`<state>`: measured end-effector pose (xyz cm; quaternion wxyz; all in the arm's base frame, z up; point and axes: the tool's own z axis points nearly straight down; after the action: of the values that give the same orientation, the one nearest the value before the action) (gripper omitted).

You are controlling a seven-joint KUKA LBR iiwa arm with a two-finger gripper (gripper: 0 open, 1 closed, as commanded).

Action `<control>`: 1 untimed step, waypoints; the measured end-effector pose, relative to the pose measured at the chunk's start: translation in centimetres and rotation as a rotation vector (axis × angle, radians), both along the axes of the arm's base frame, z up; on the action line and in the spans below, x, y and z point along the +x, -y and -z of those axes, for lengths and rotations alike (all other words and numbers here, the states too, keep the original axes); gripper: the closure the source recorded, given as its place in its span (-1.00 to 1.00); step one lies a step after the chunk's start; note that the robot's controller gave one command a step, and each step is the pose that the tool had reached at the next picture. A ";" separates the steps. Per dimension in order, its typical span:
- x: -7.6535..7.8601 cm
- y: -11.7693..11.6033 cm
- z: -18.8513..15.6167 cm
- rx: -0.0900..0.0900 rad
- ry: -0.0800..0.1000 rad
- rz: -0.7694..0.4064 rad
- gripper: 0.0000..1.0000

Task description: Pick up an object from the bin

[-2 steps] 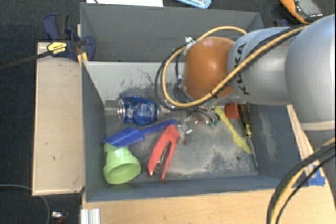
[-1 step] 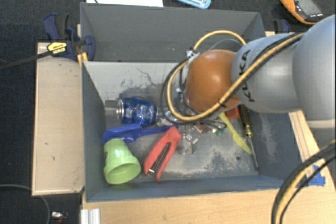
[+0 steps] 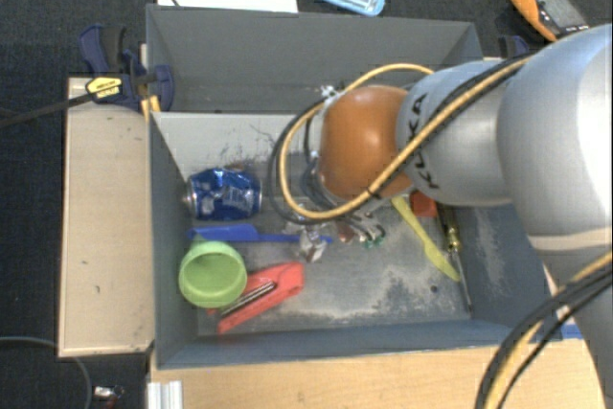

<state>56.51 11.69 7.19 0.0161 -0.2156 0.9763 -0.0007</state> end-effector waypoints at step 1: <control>0.0 0.0 0.0 0.000 0.000 0.000 1.00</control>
Offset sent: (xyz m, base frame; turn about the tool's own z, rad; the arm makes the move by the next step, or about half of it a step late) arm -0.0020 -0.0243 0.0874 -0.0239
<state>56.51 11.70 7.19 0.0161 -0.2156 0.9764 -0.0007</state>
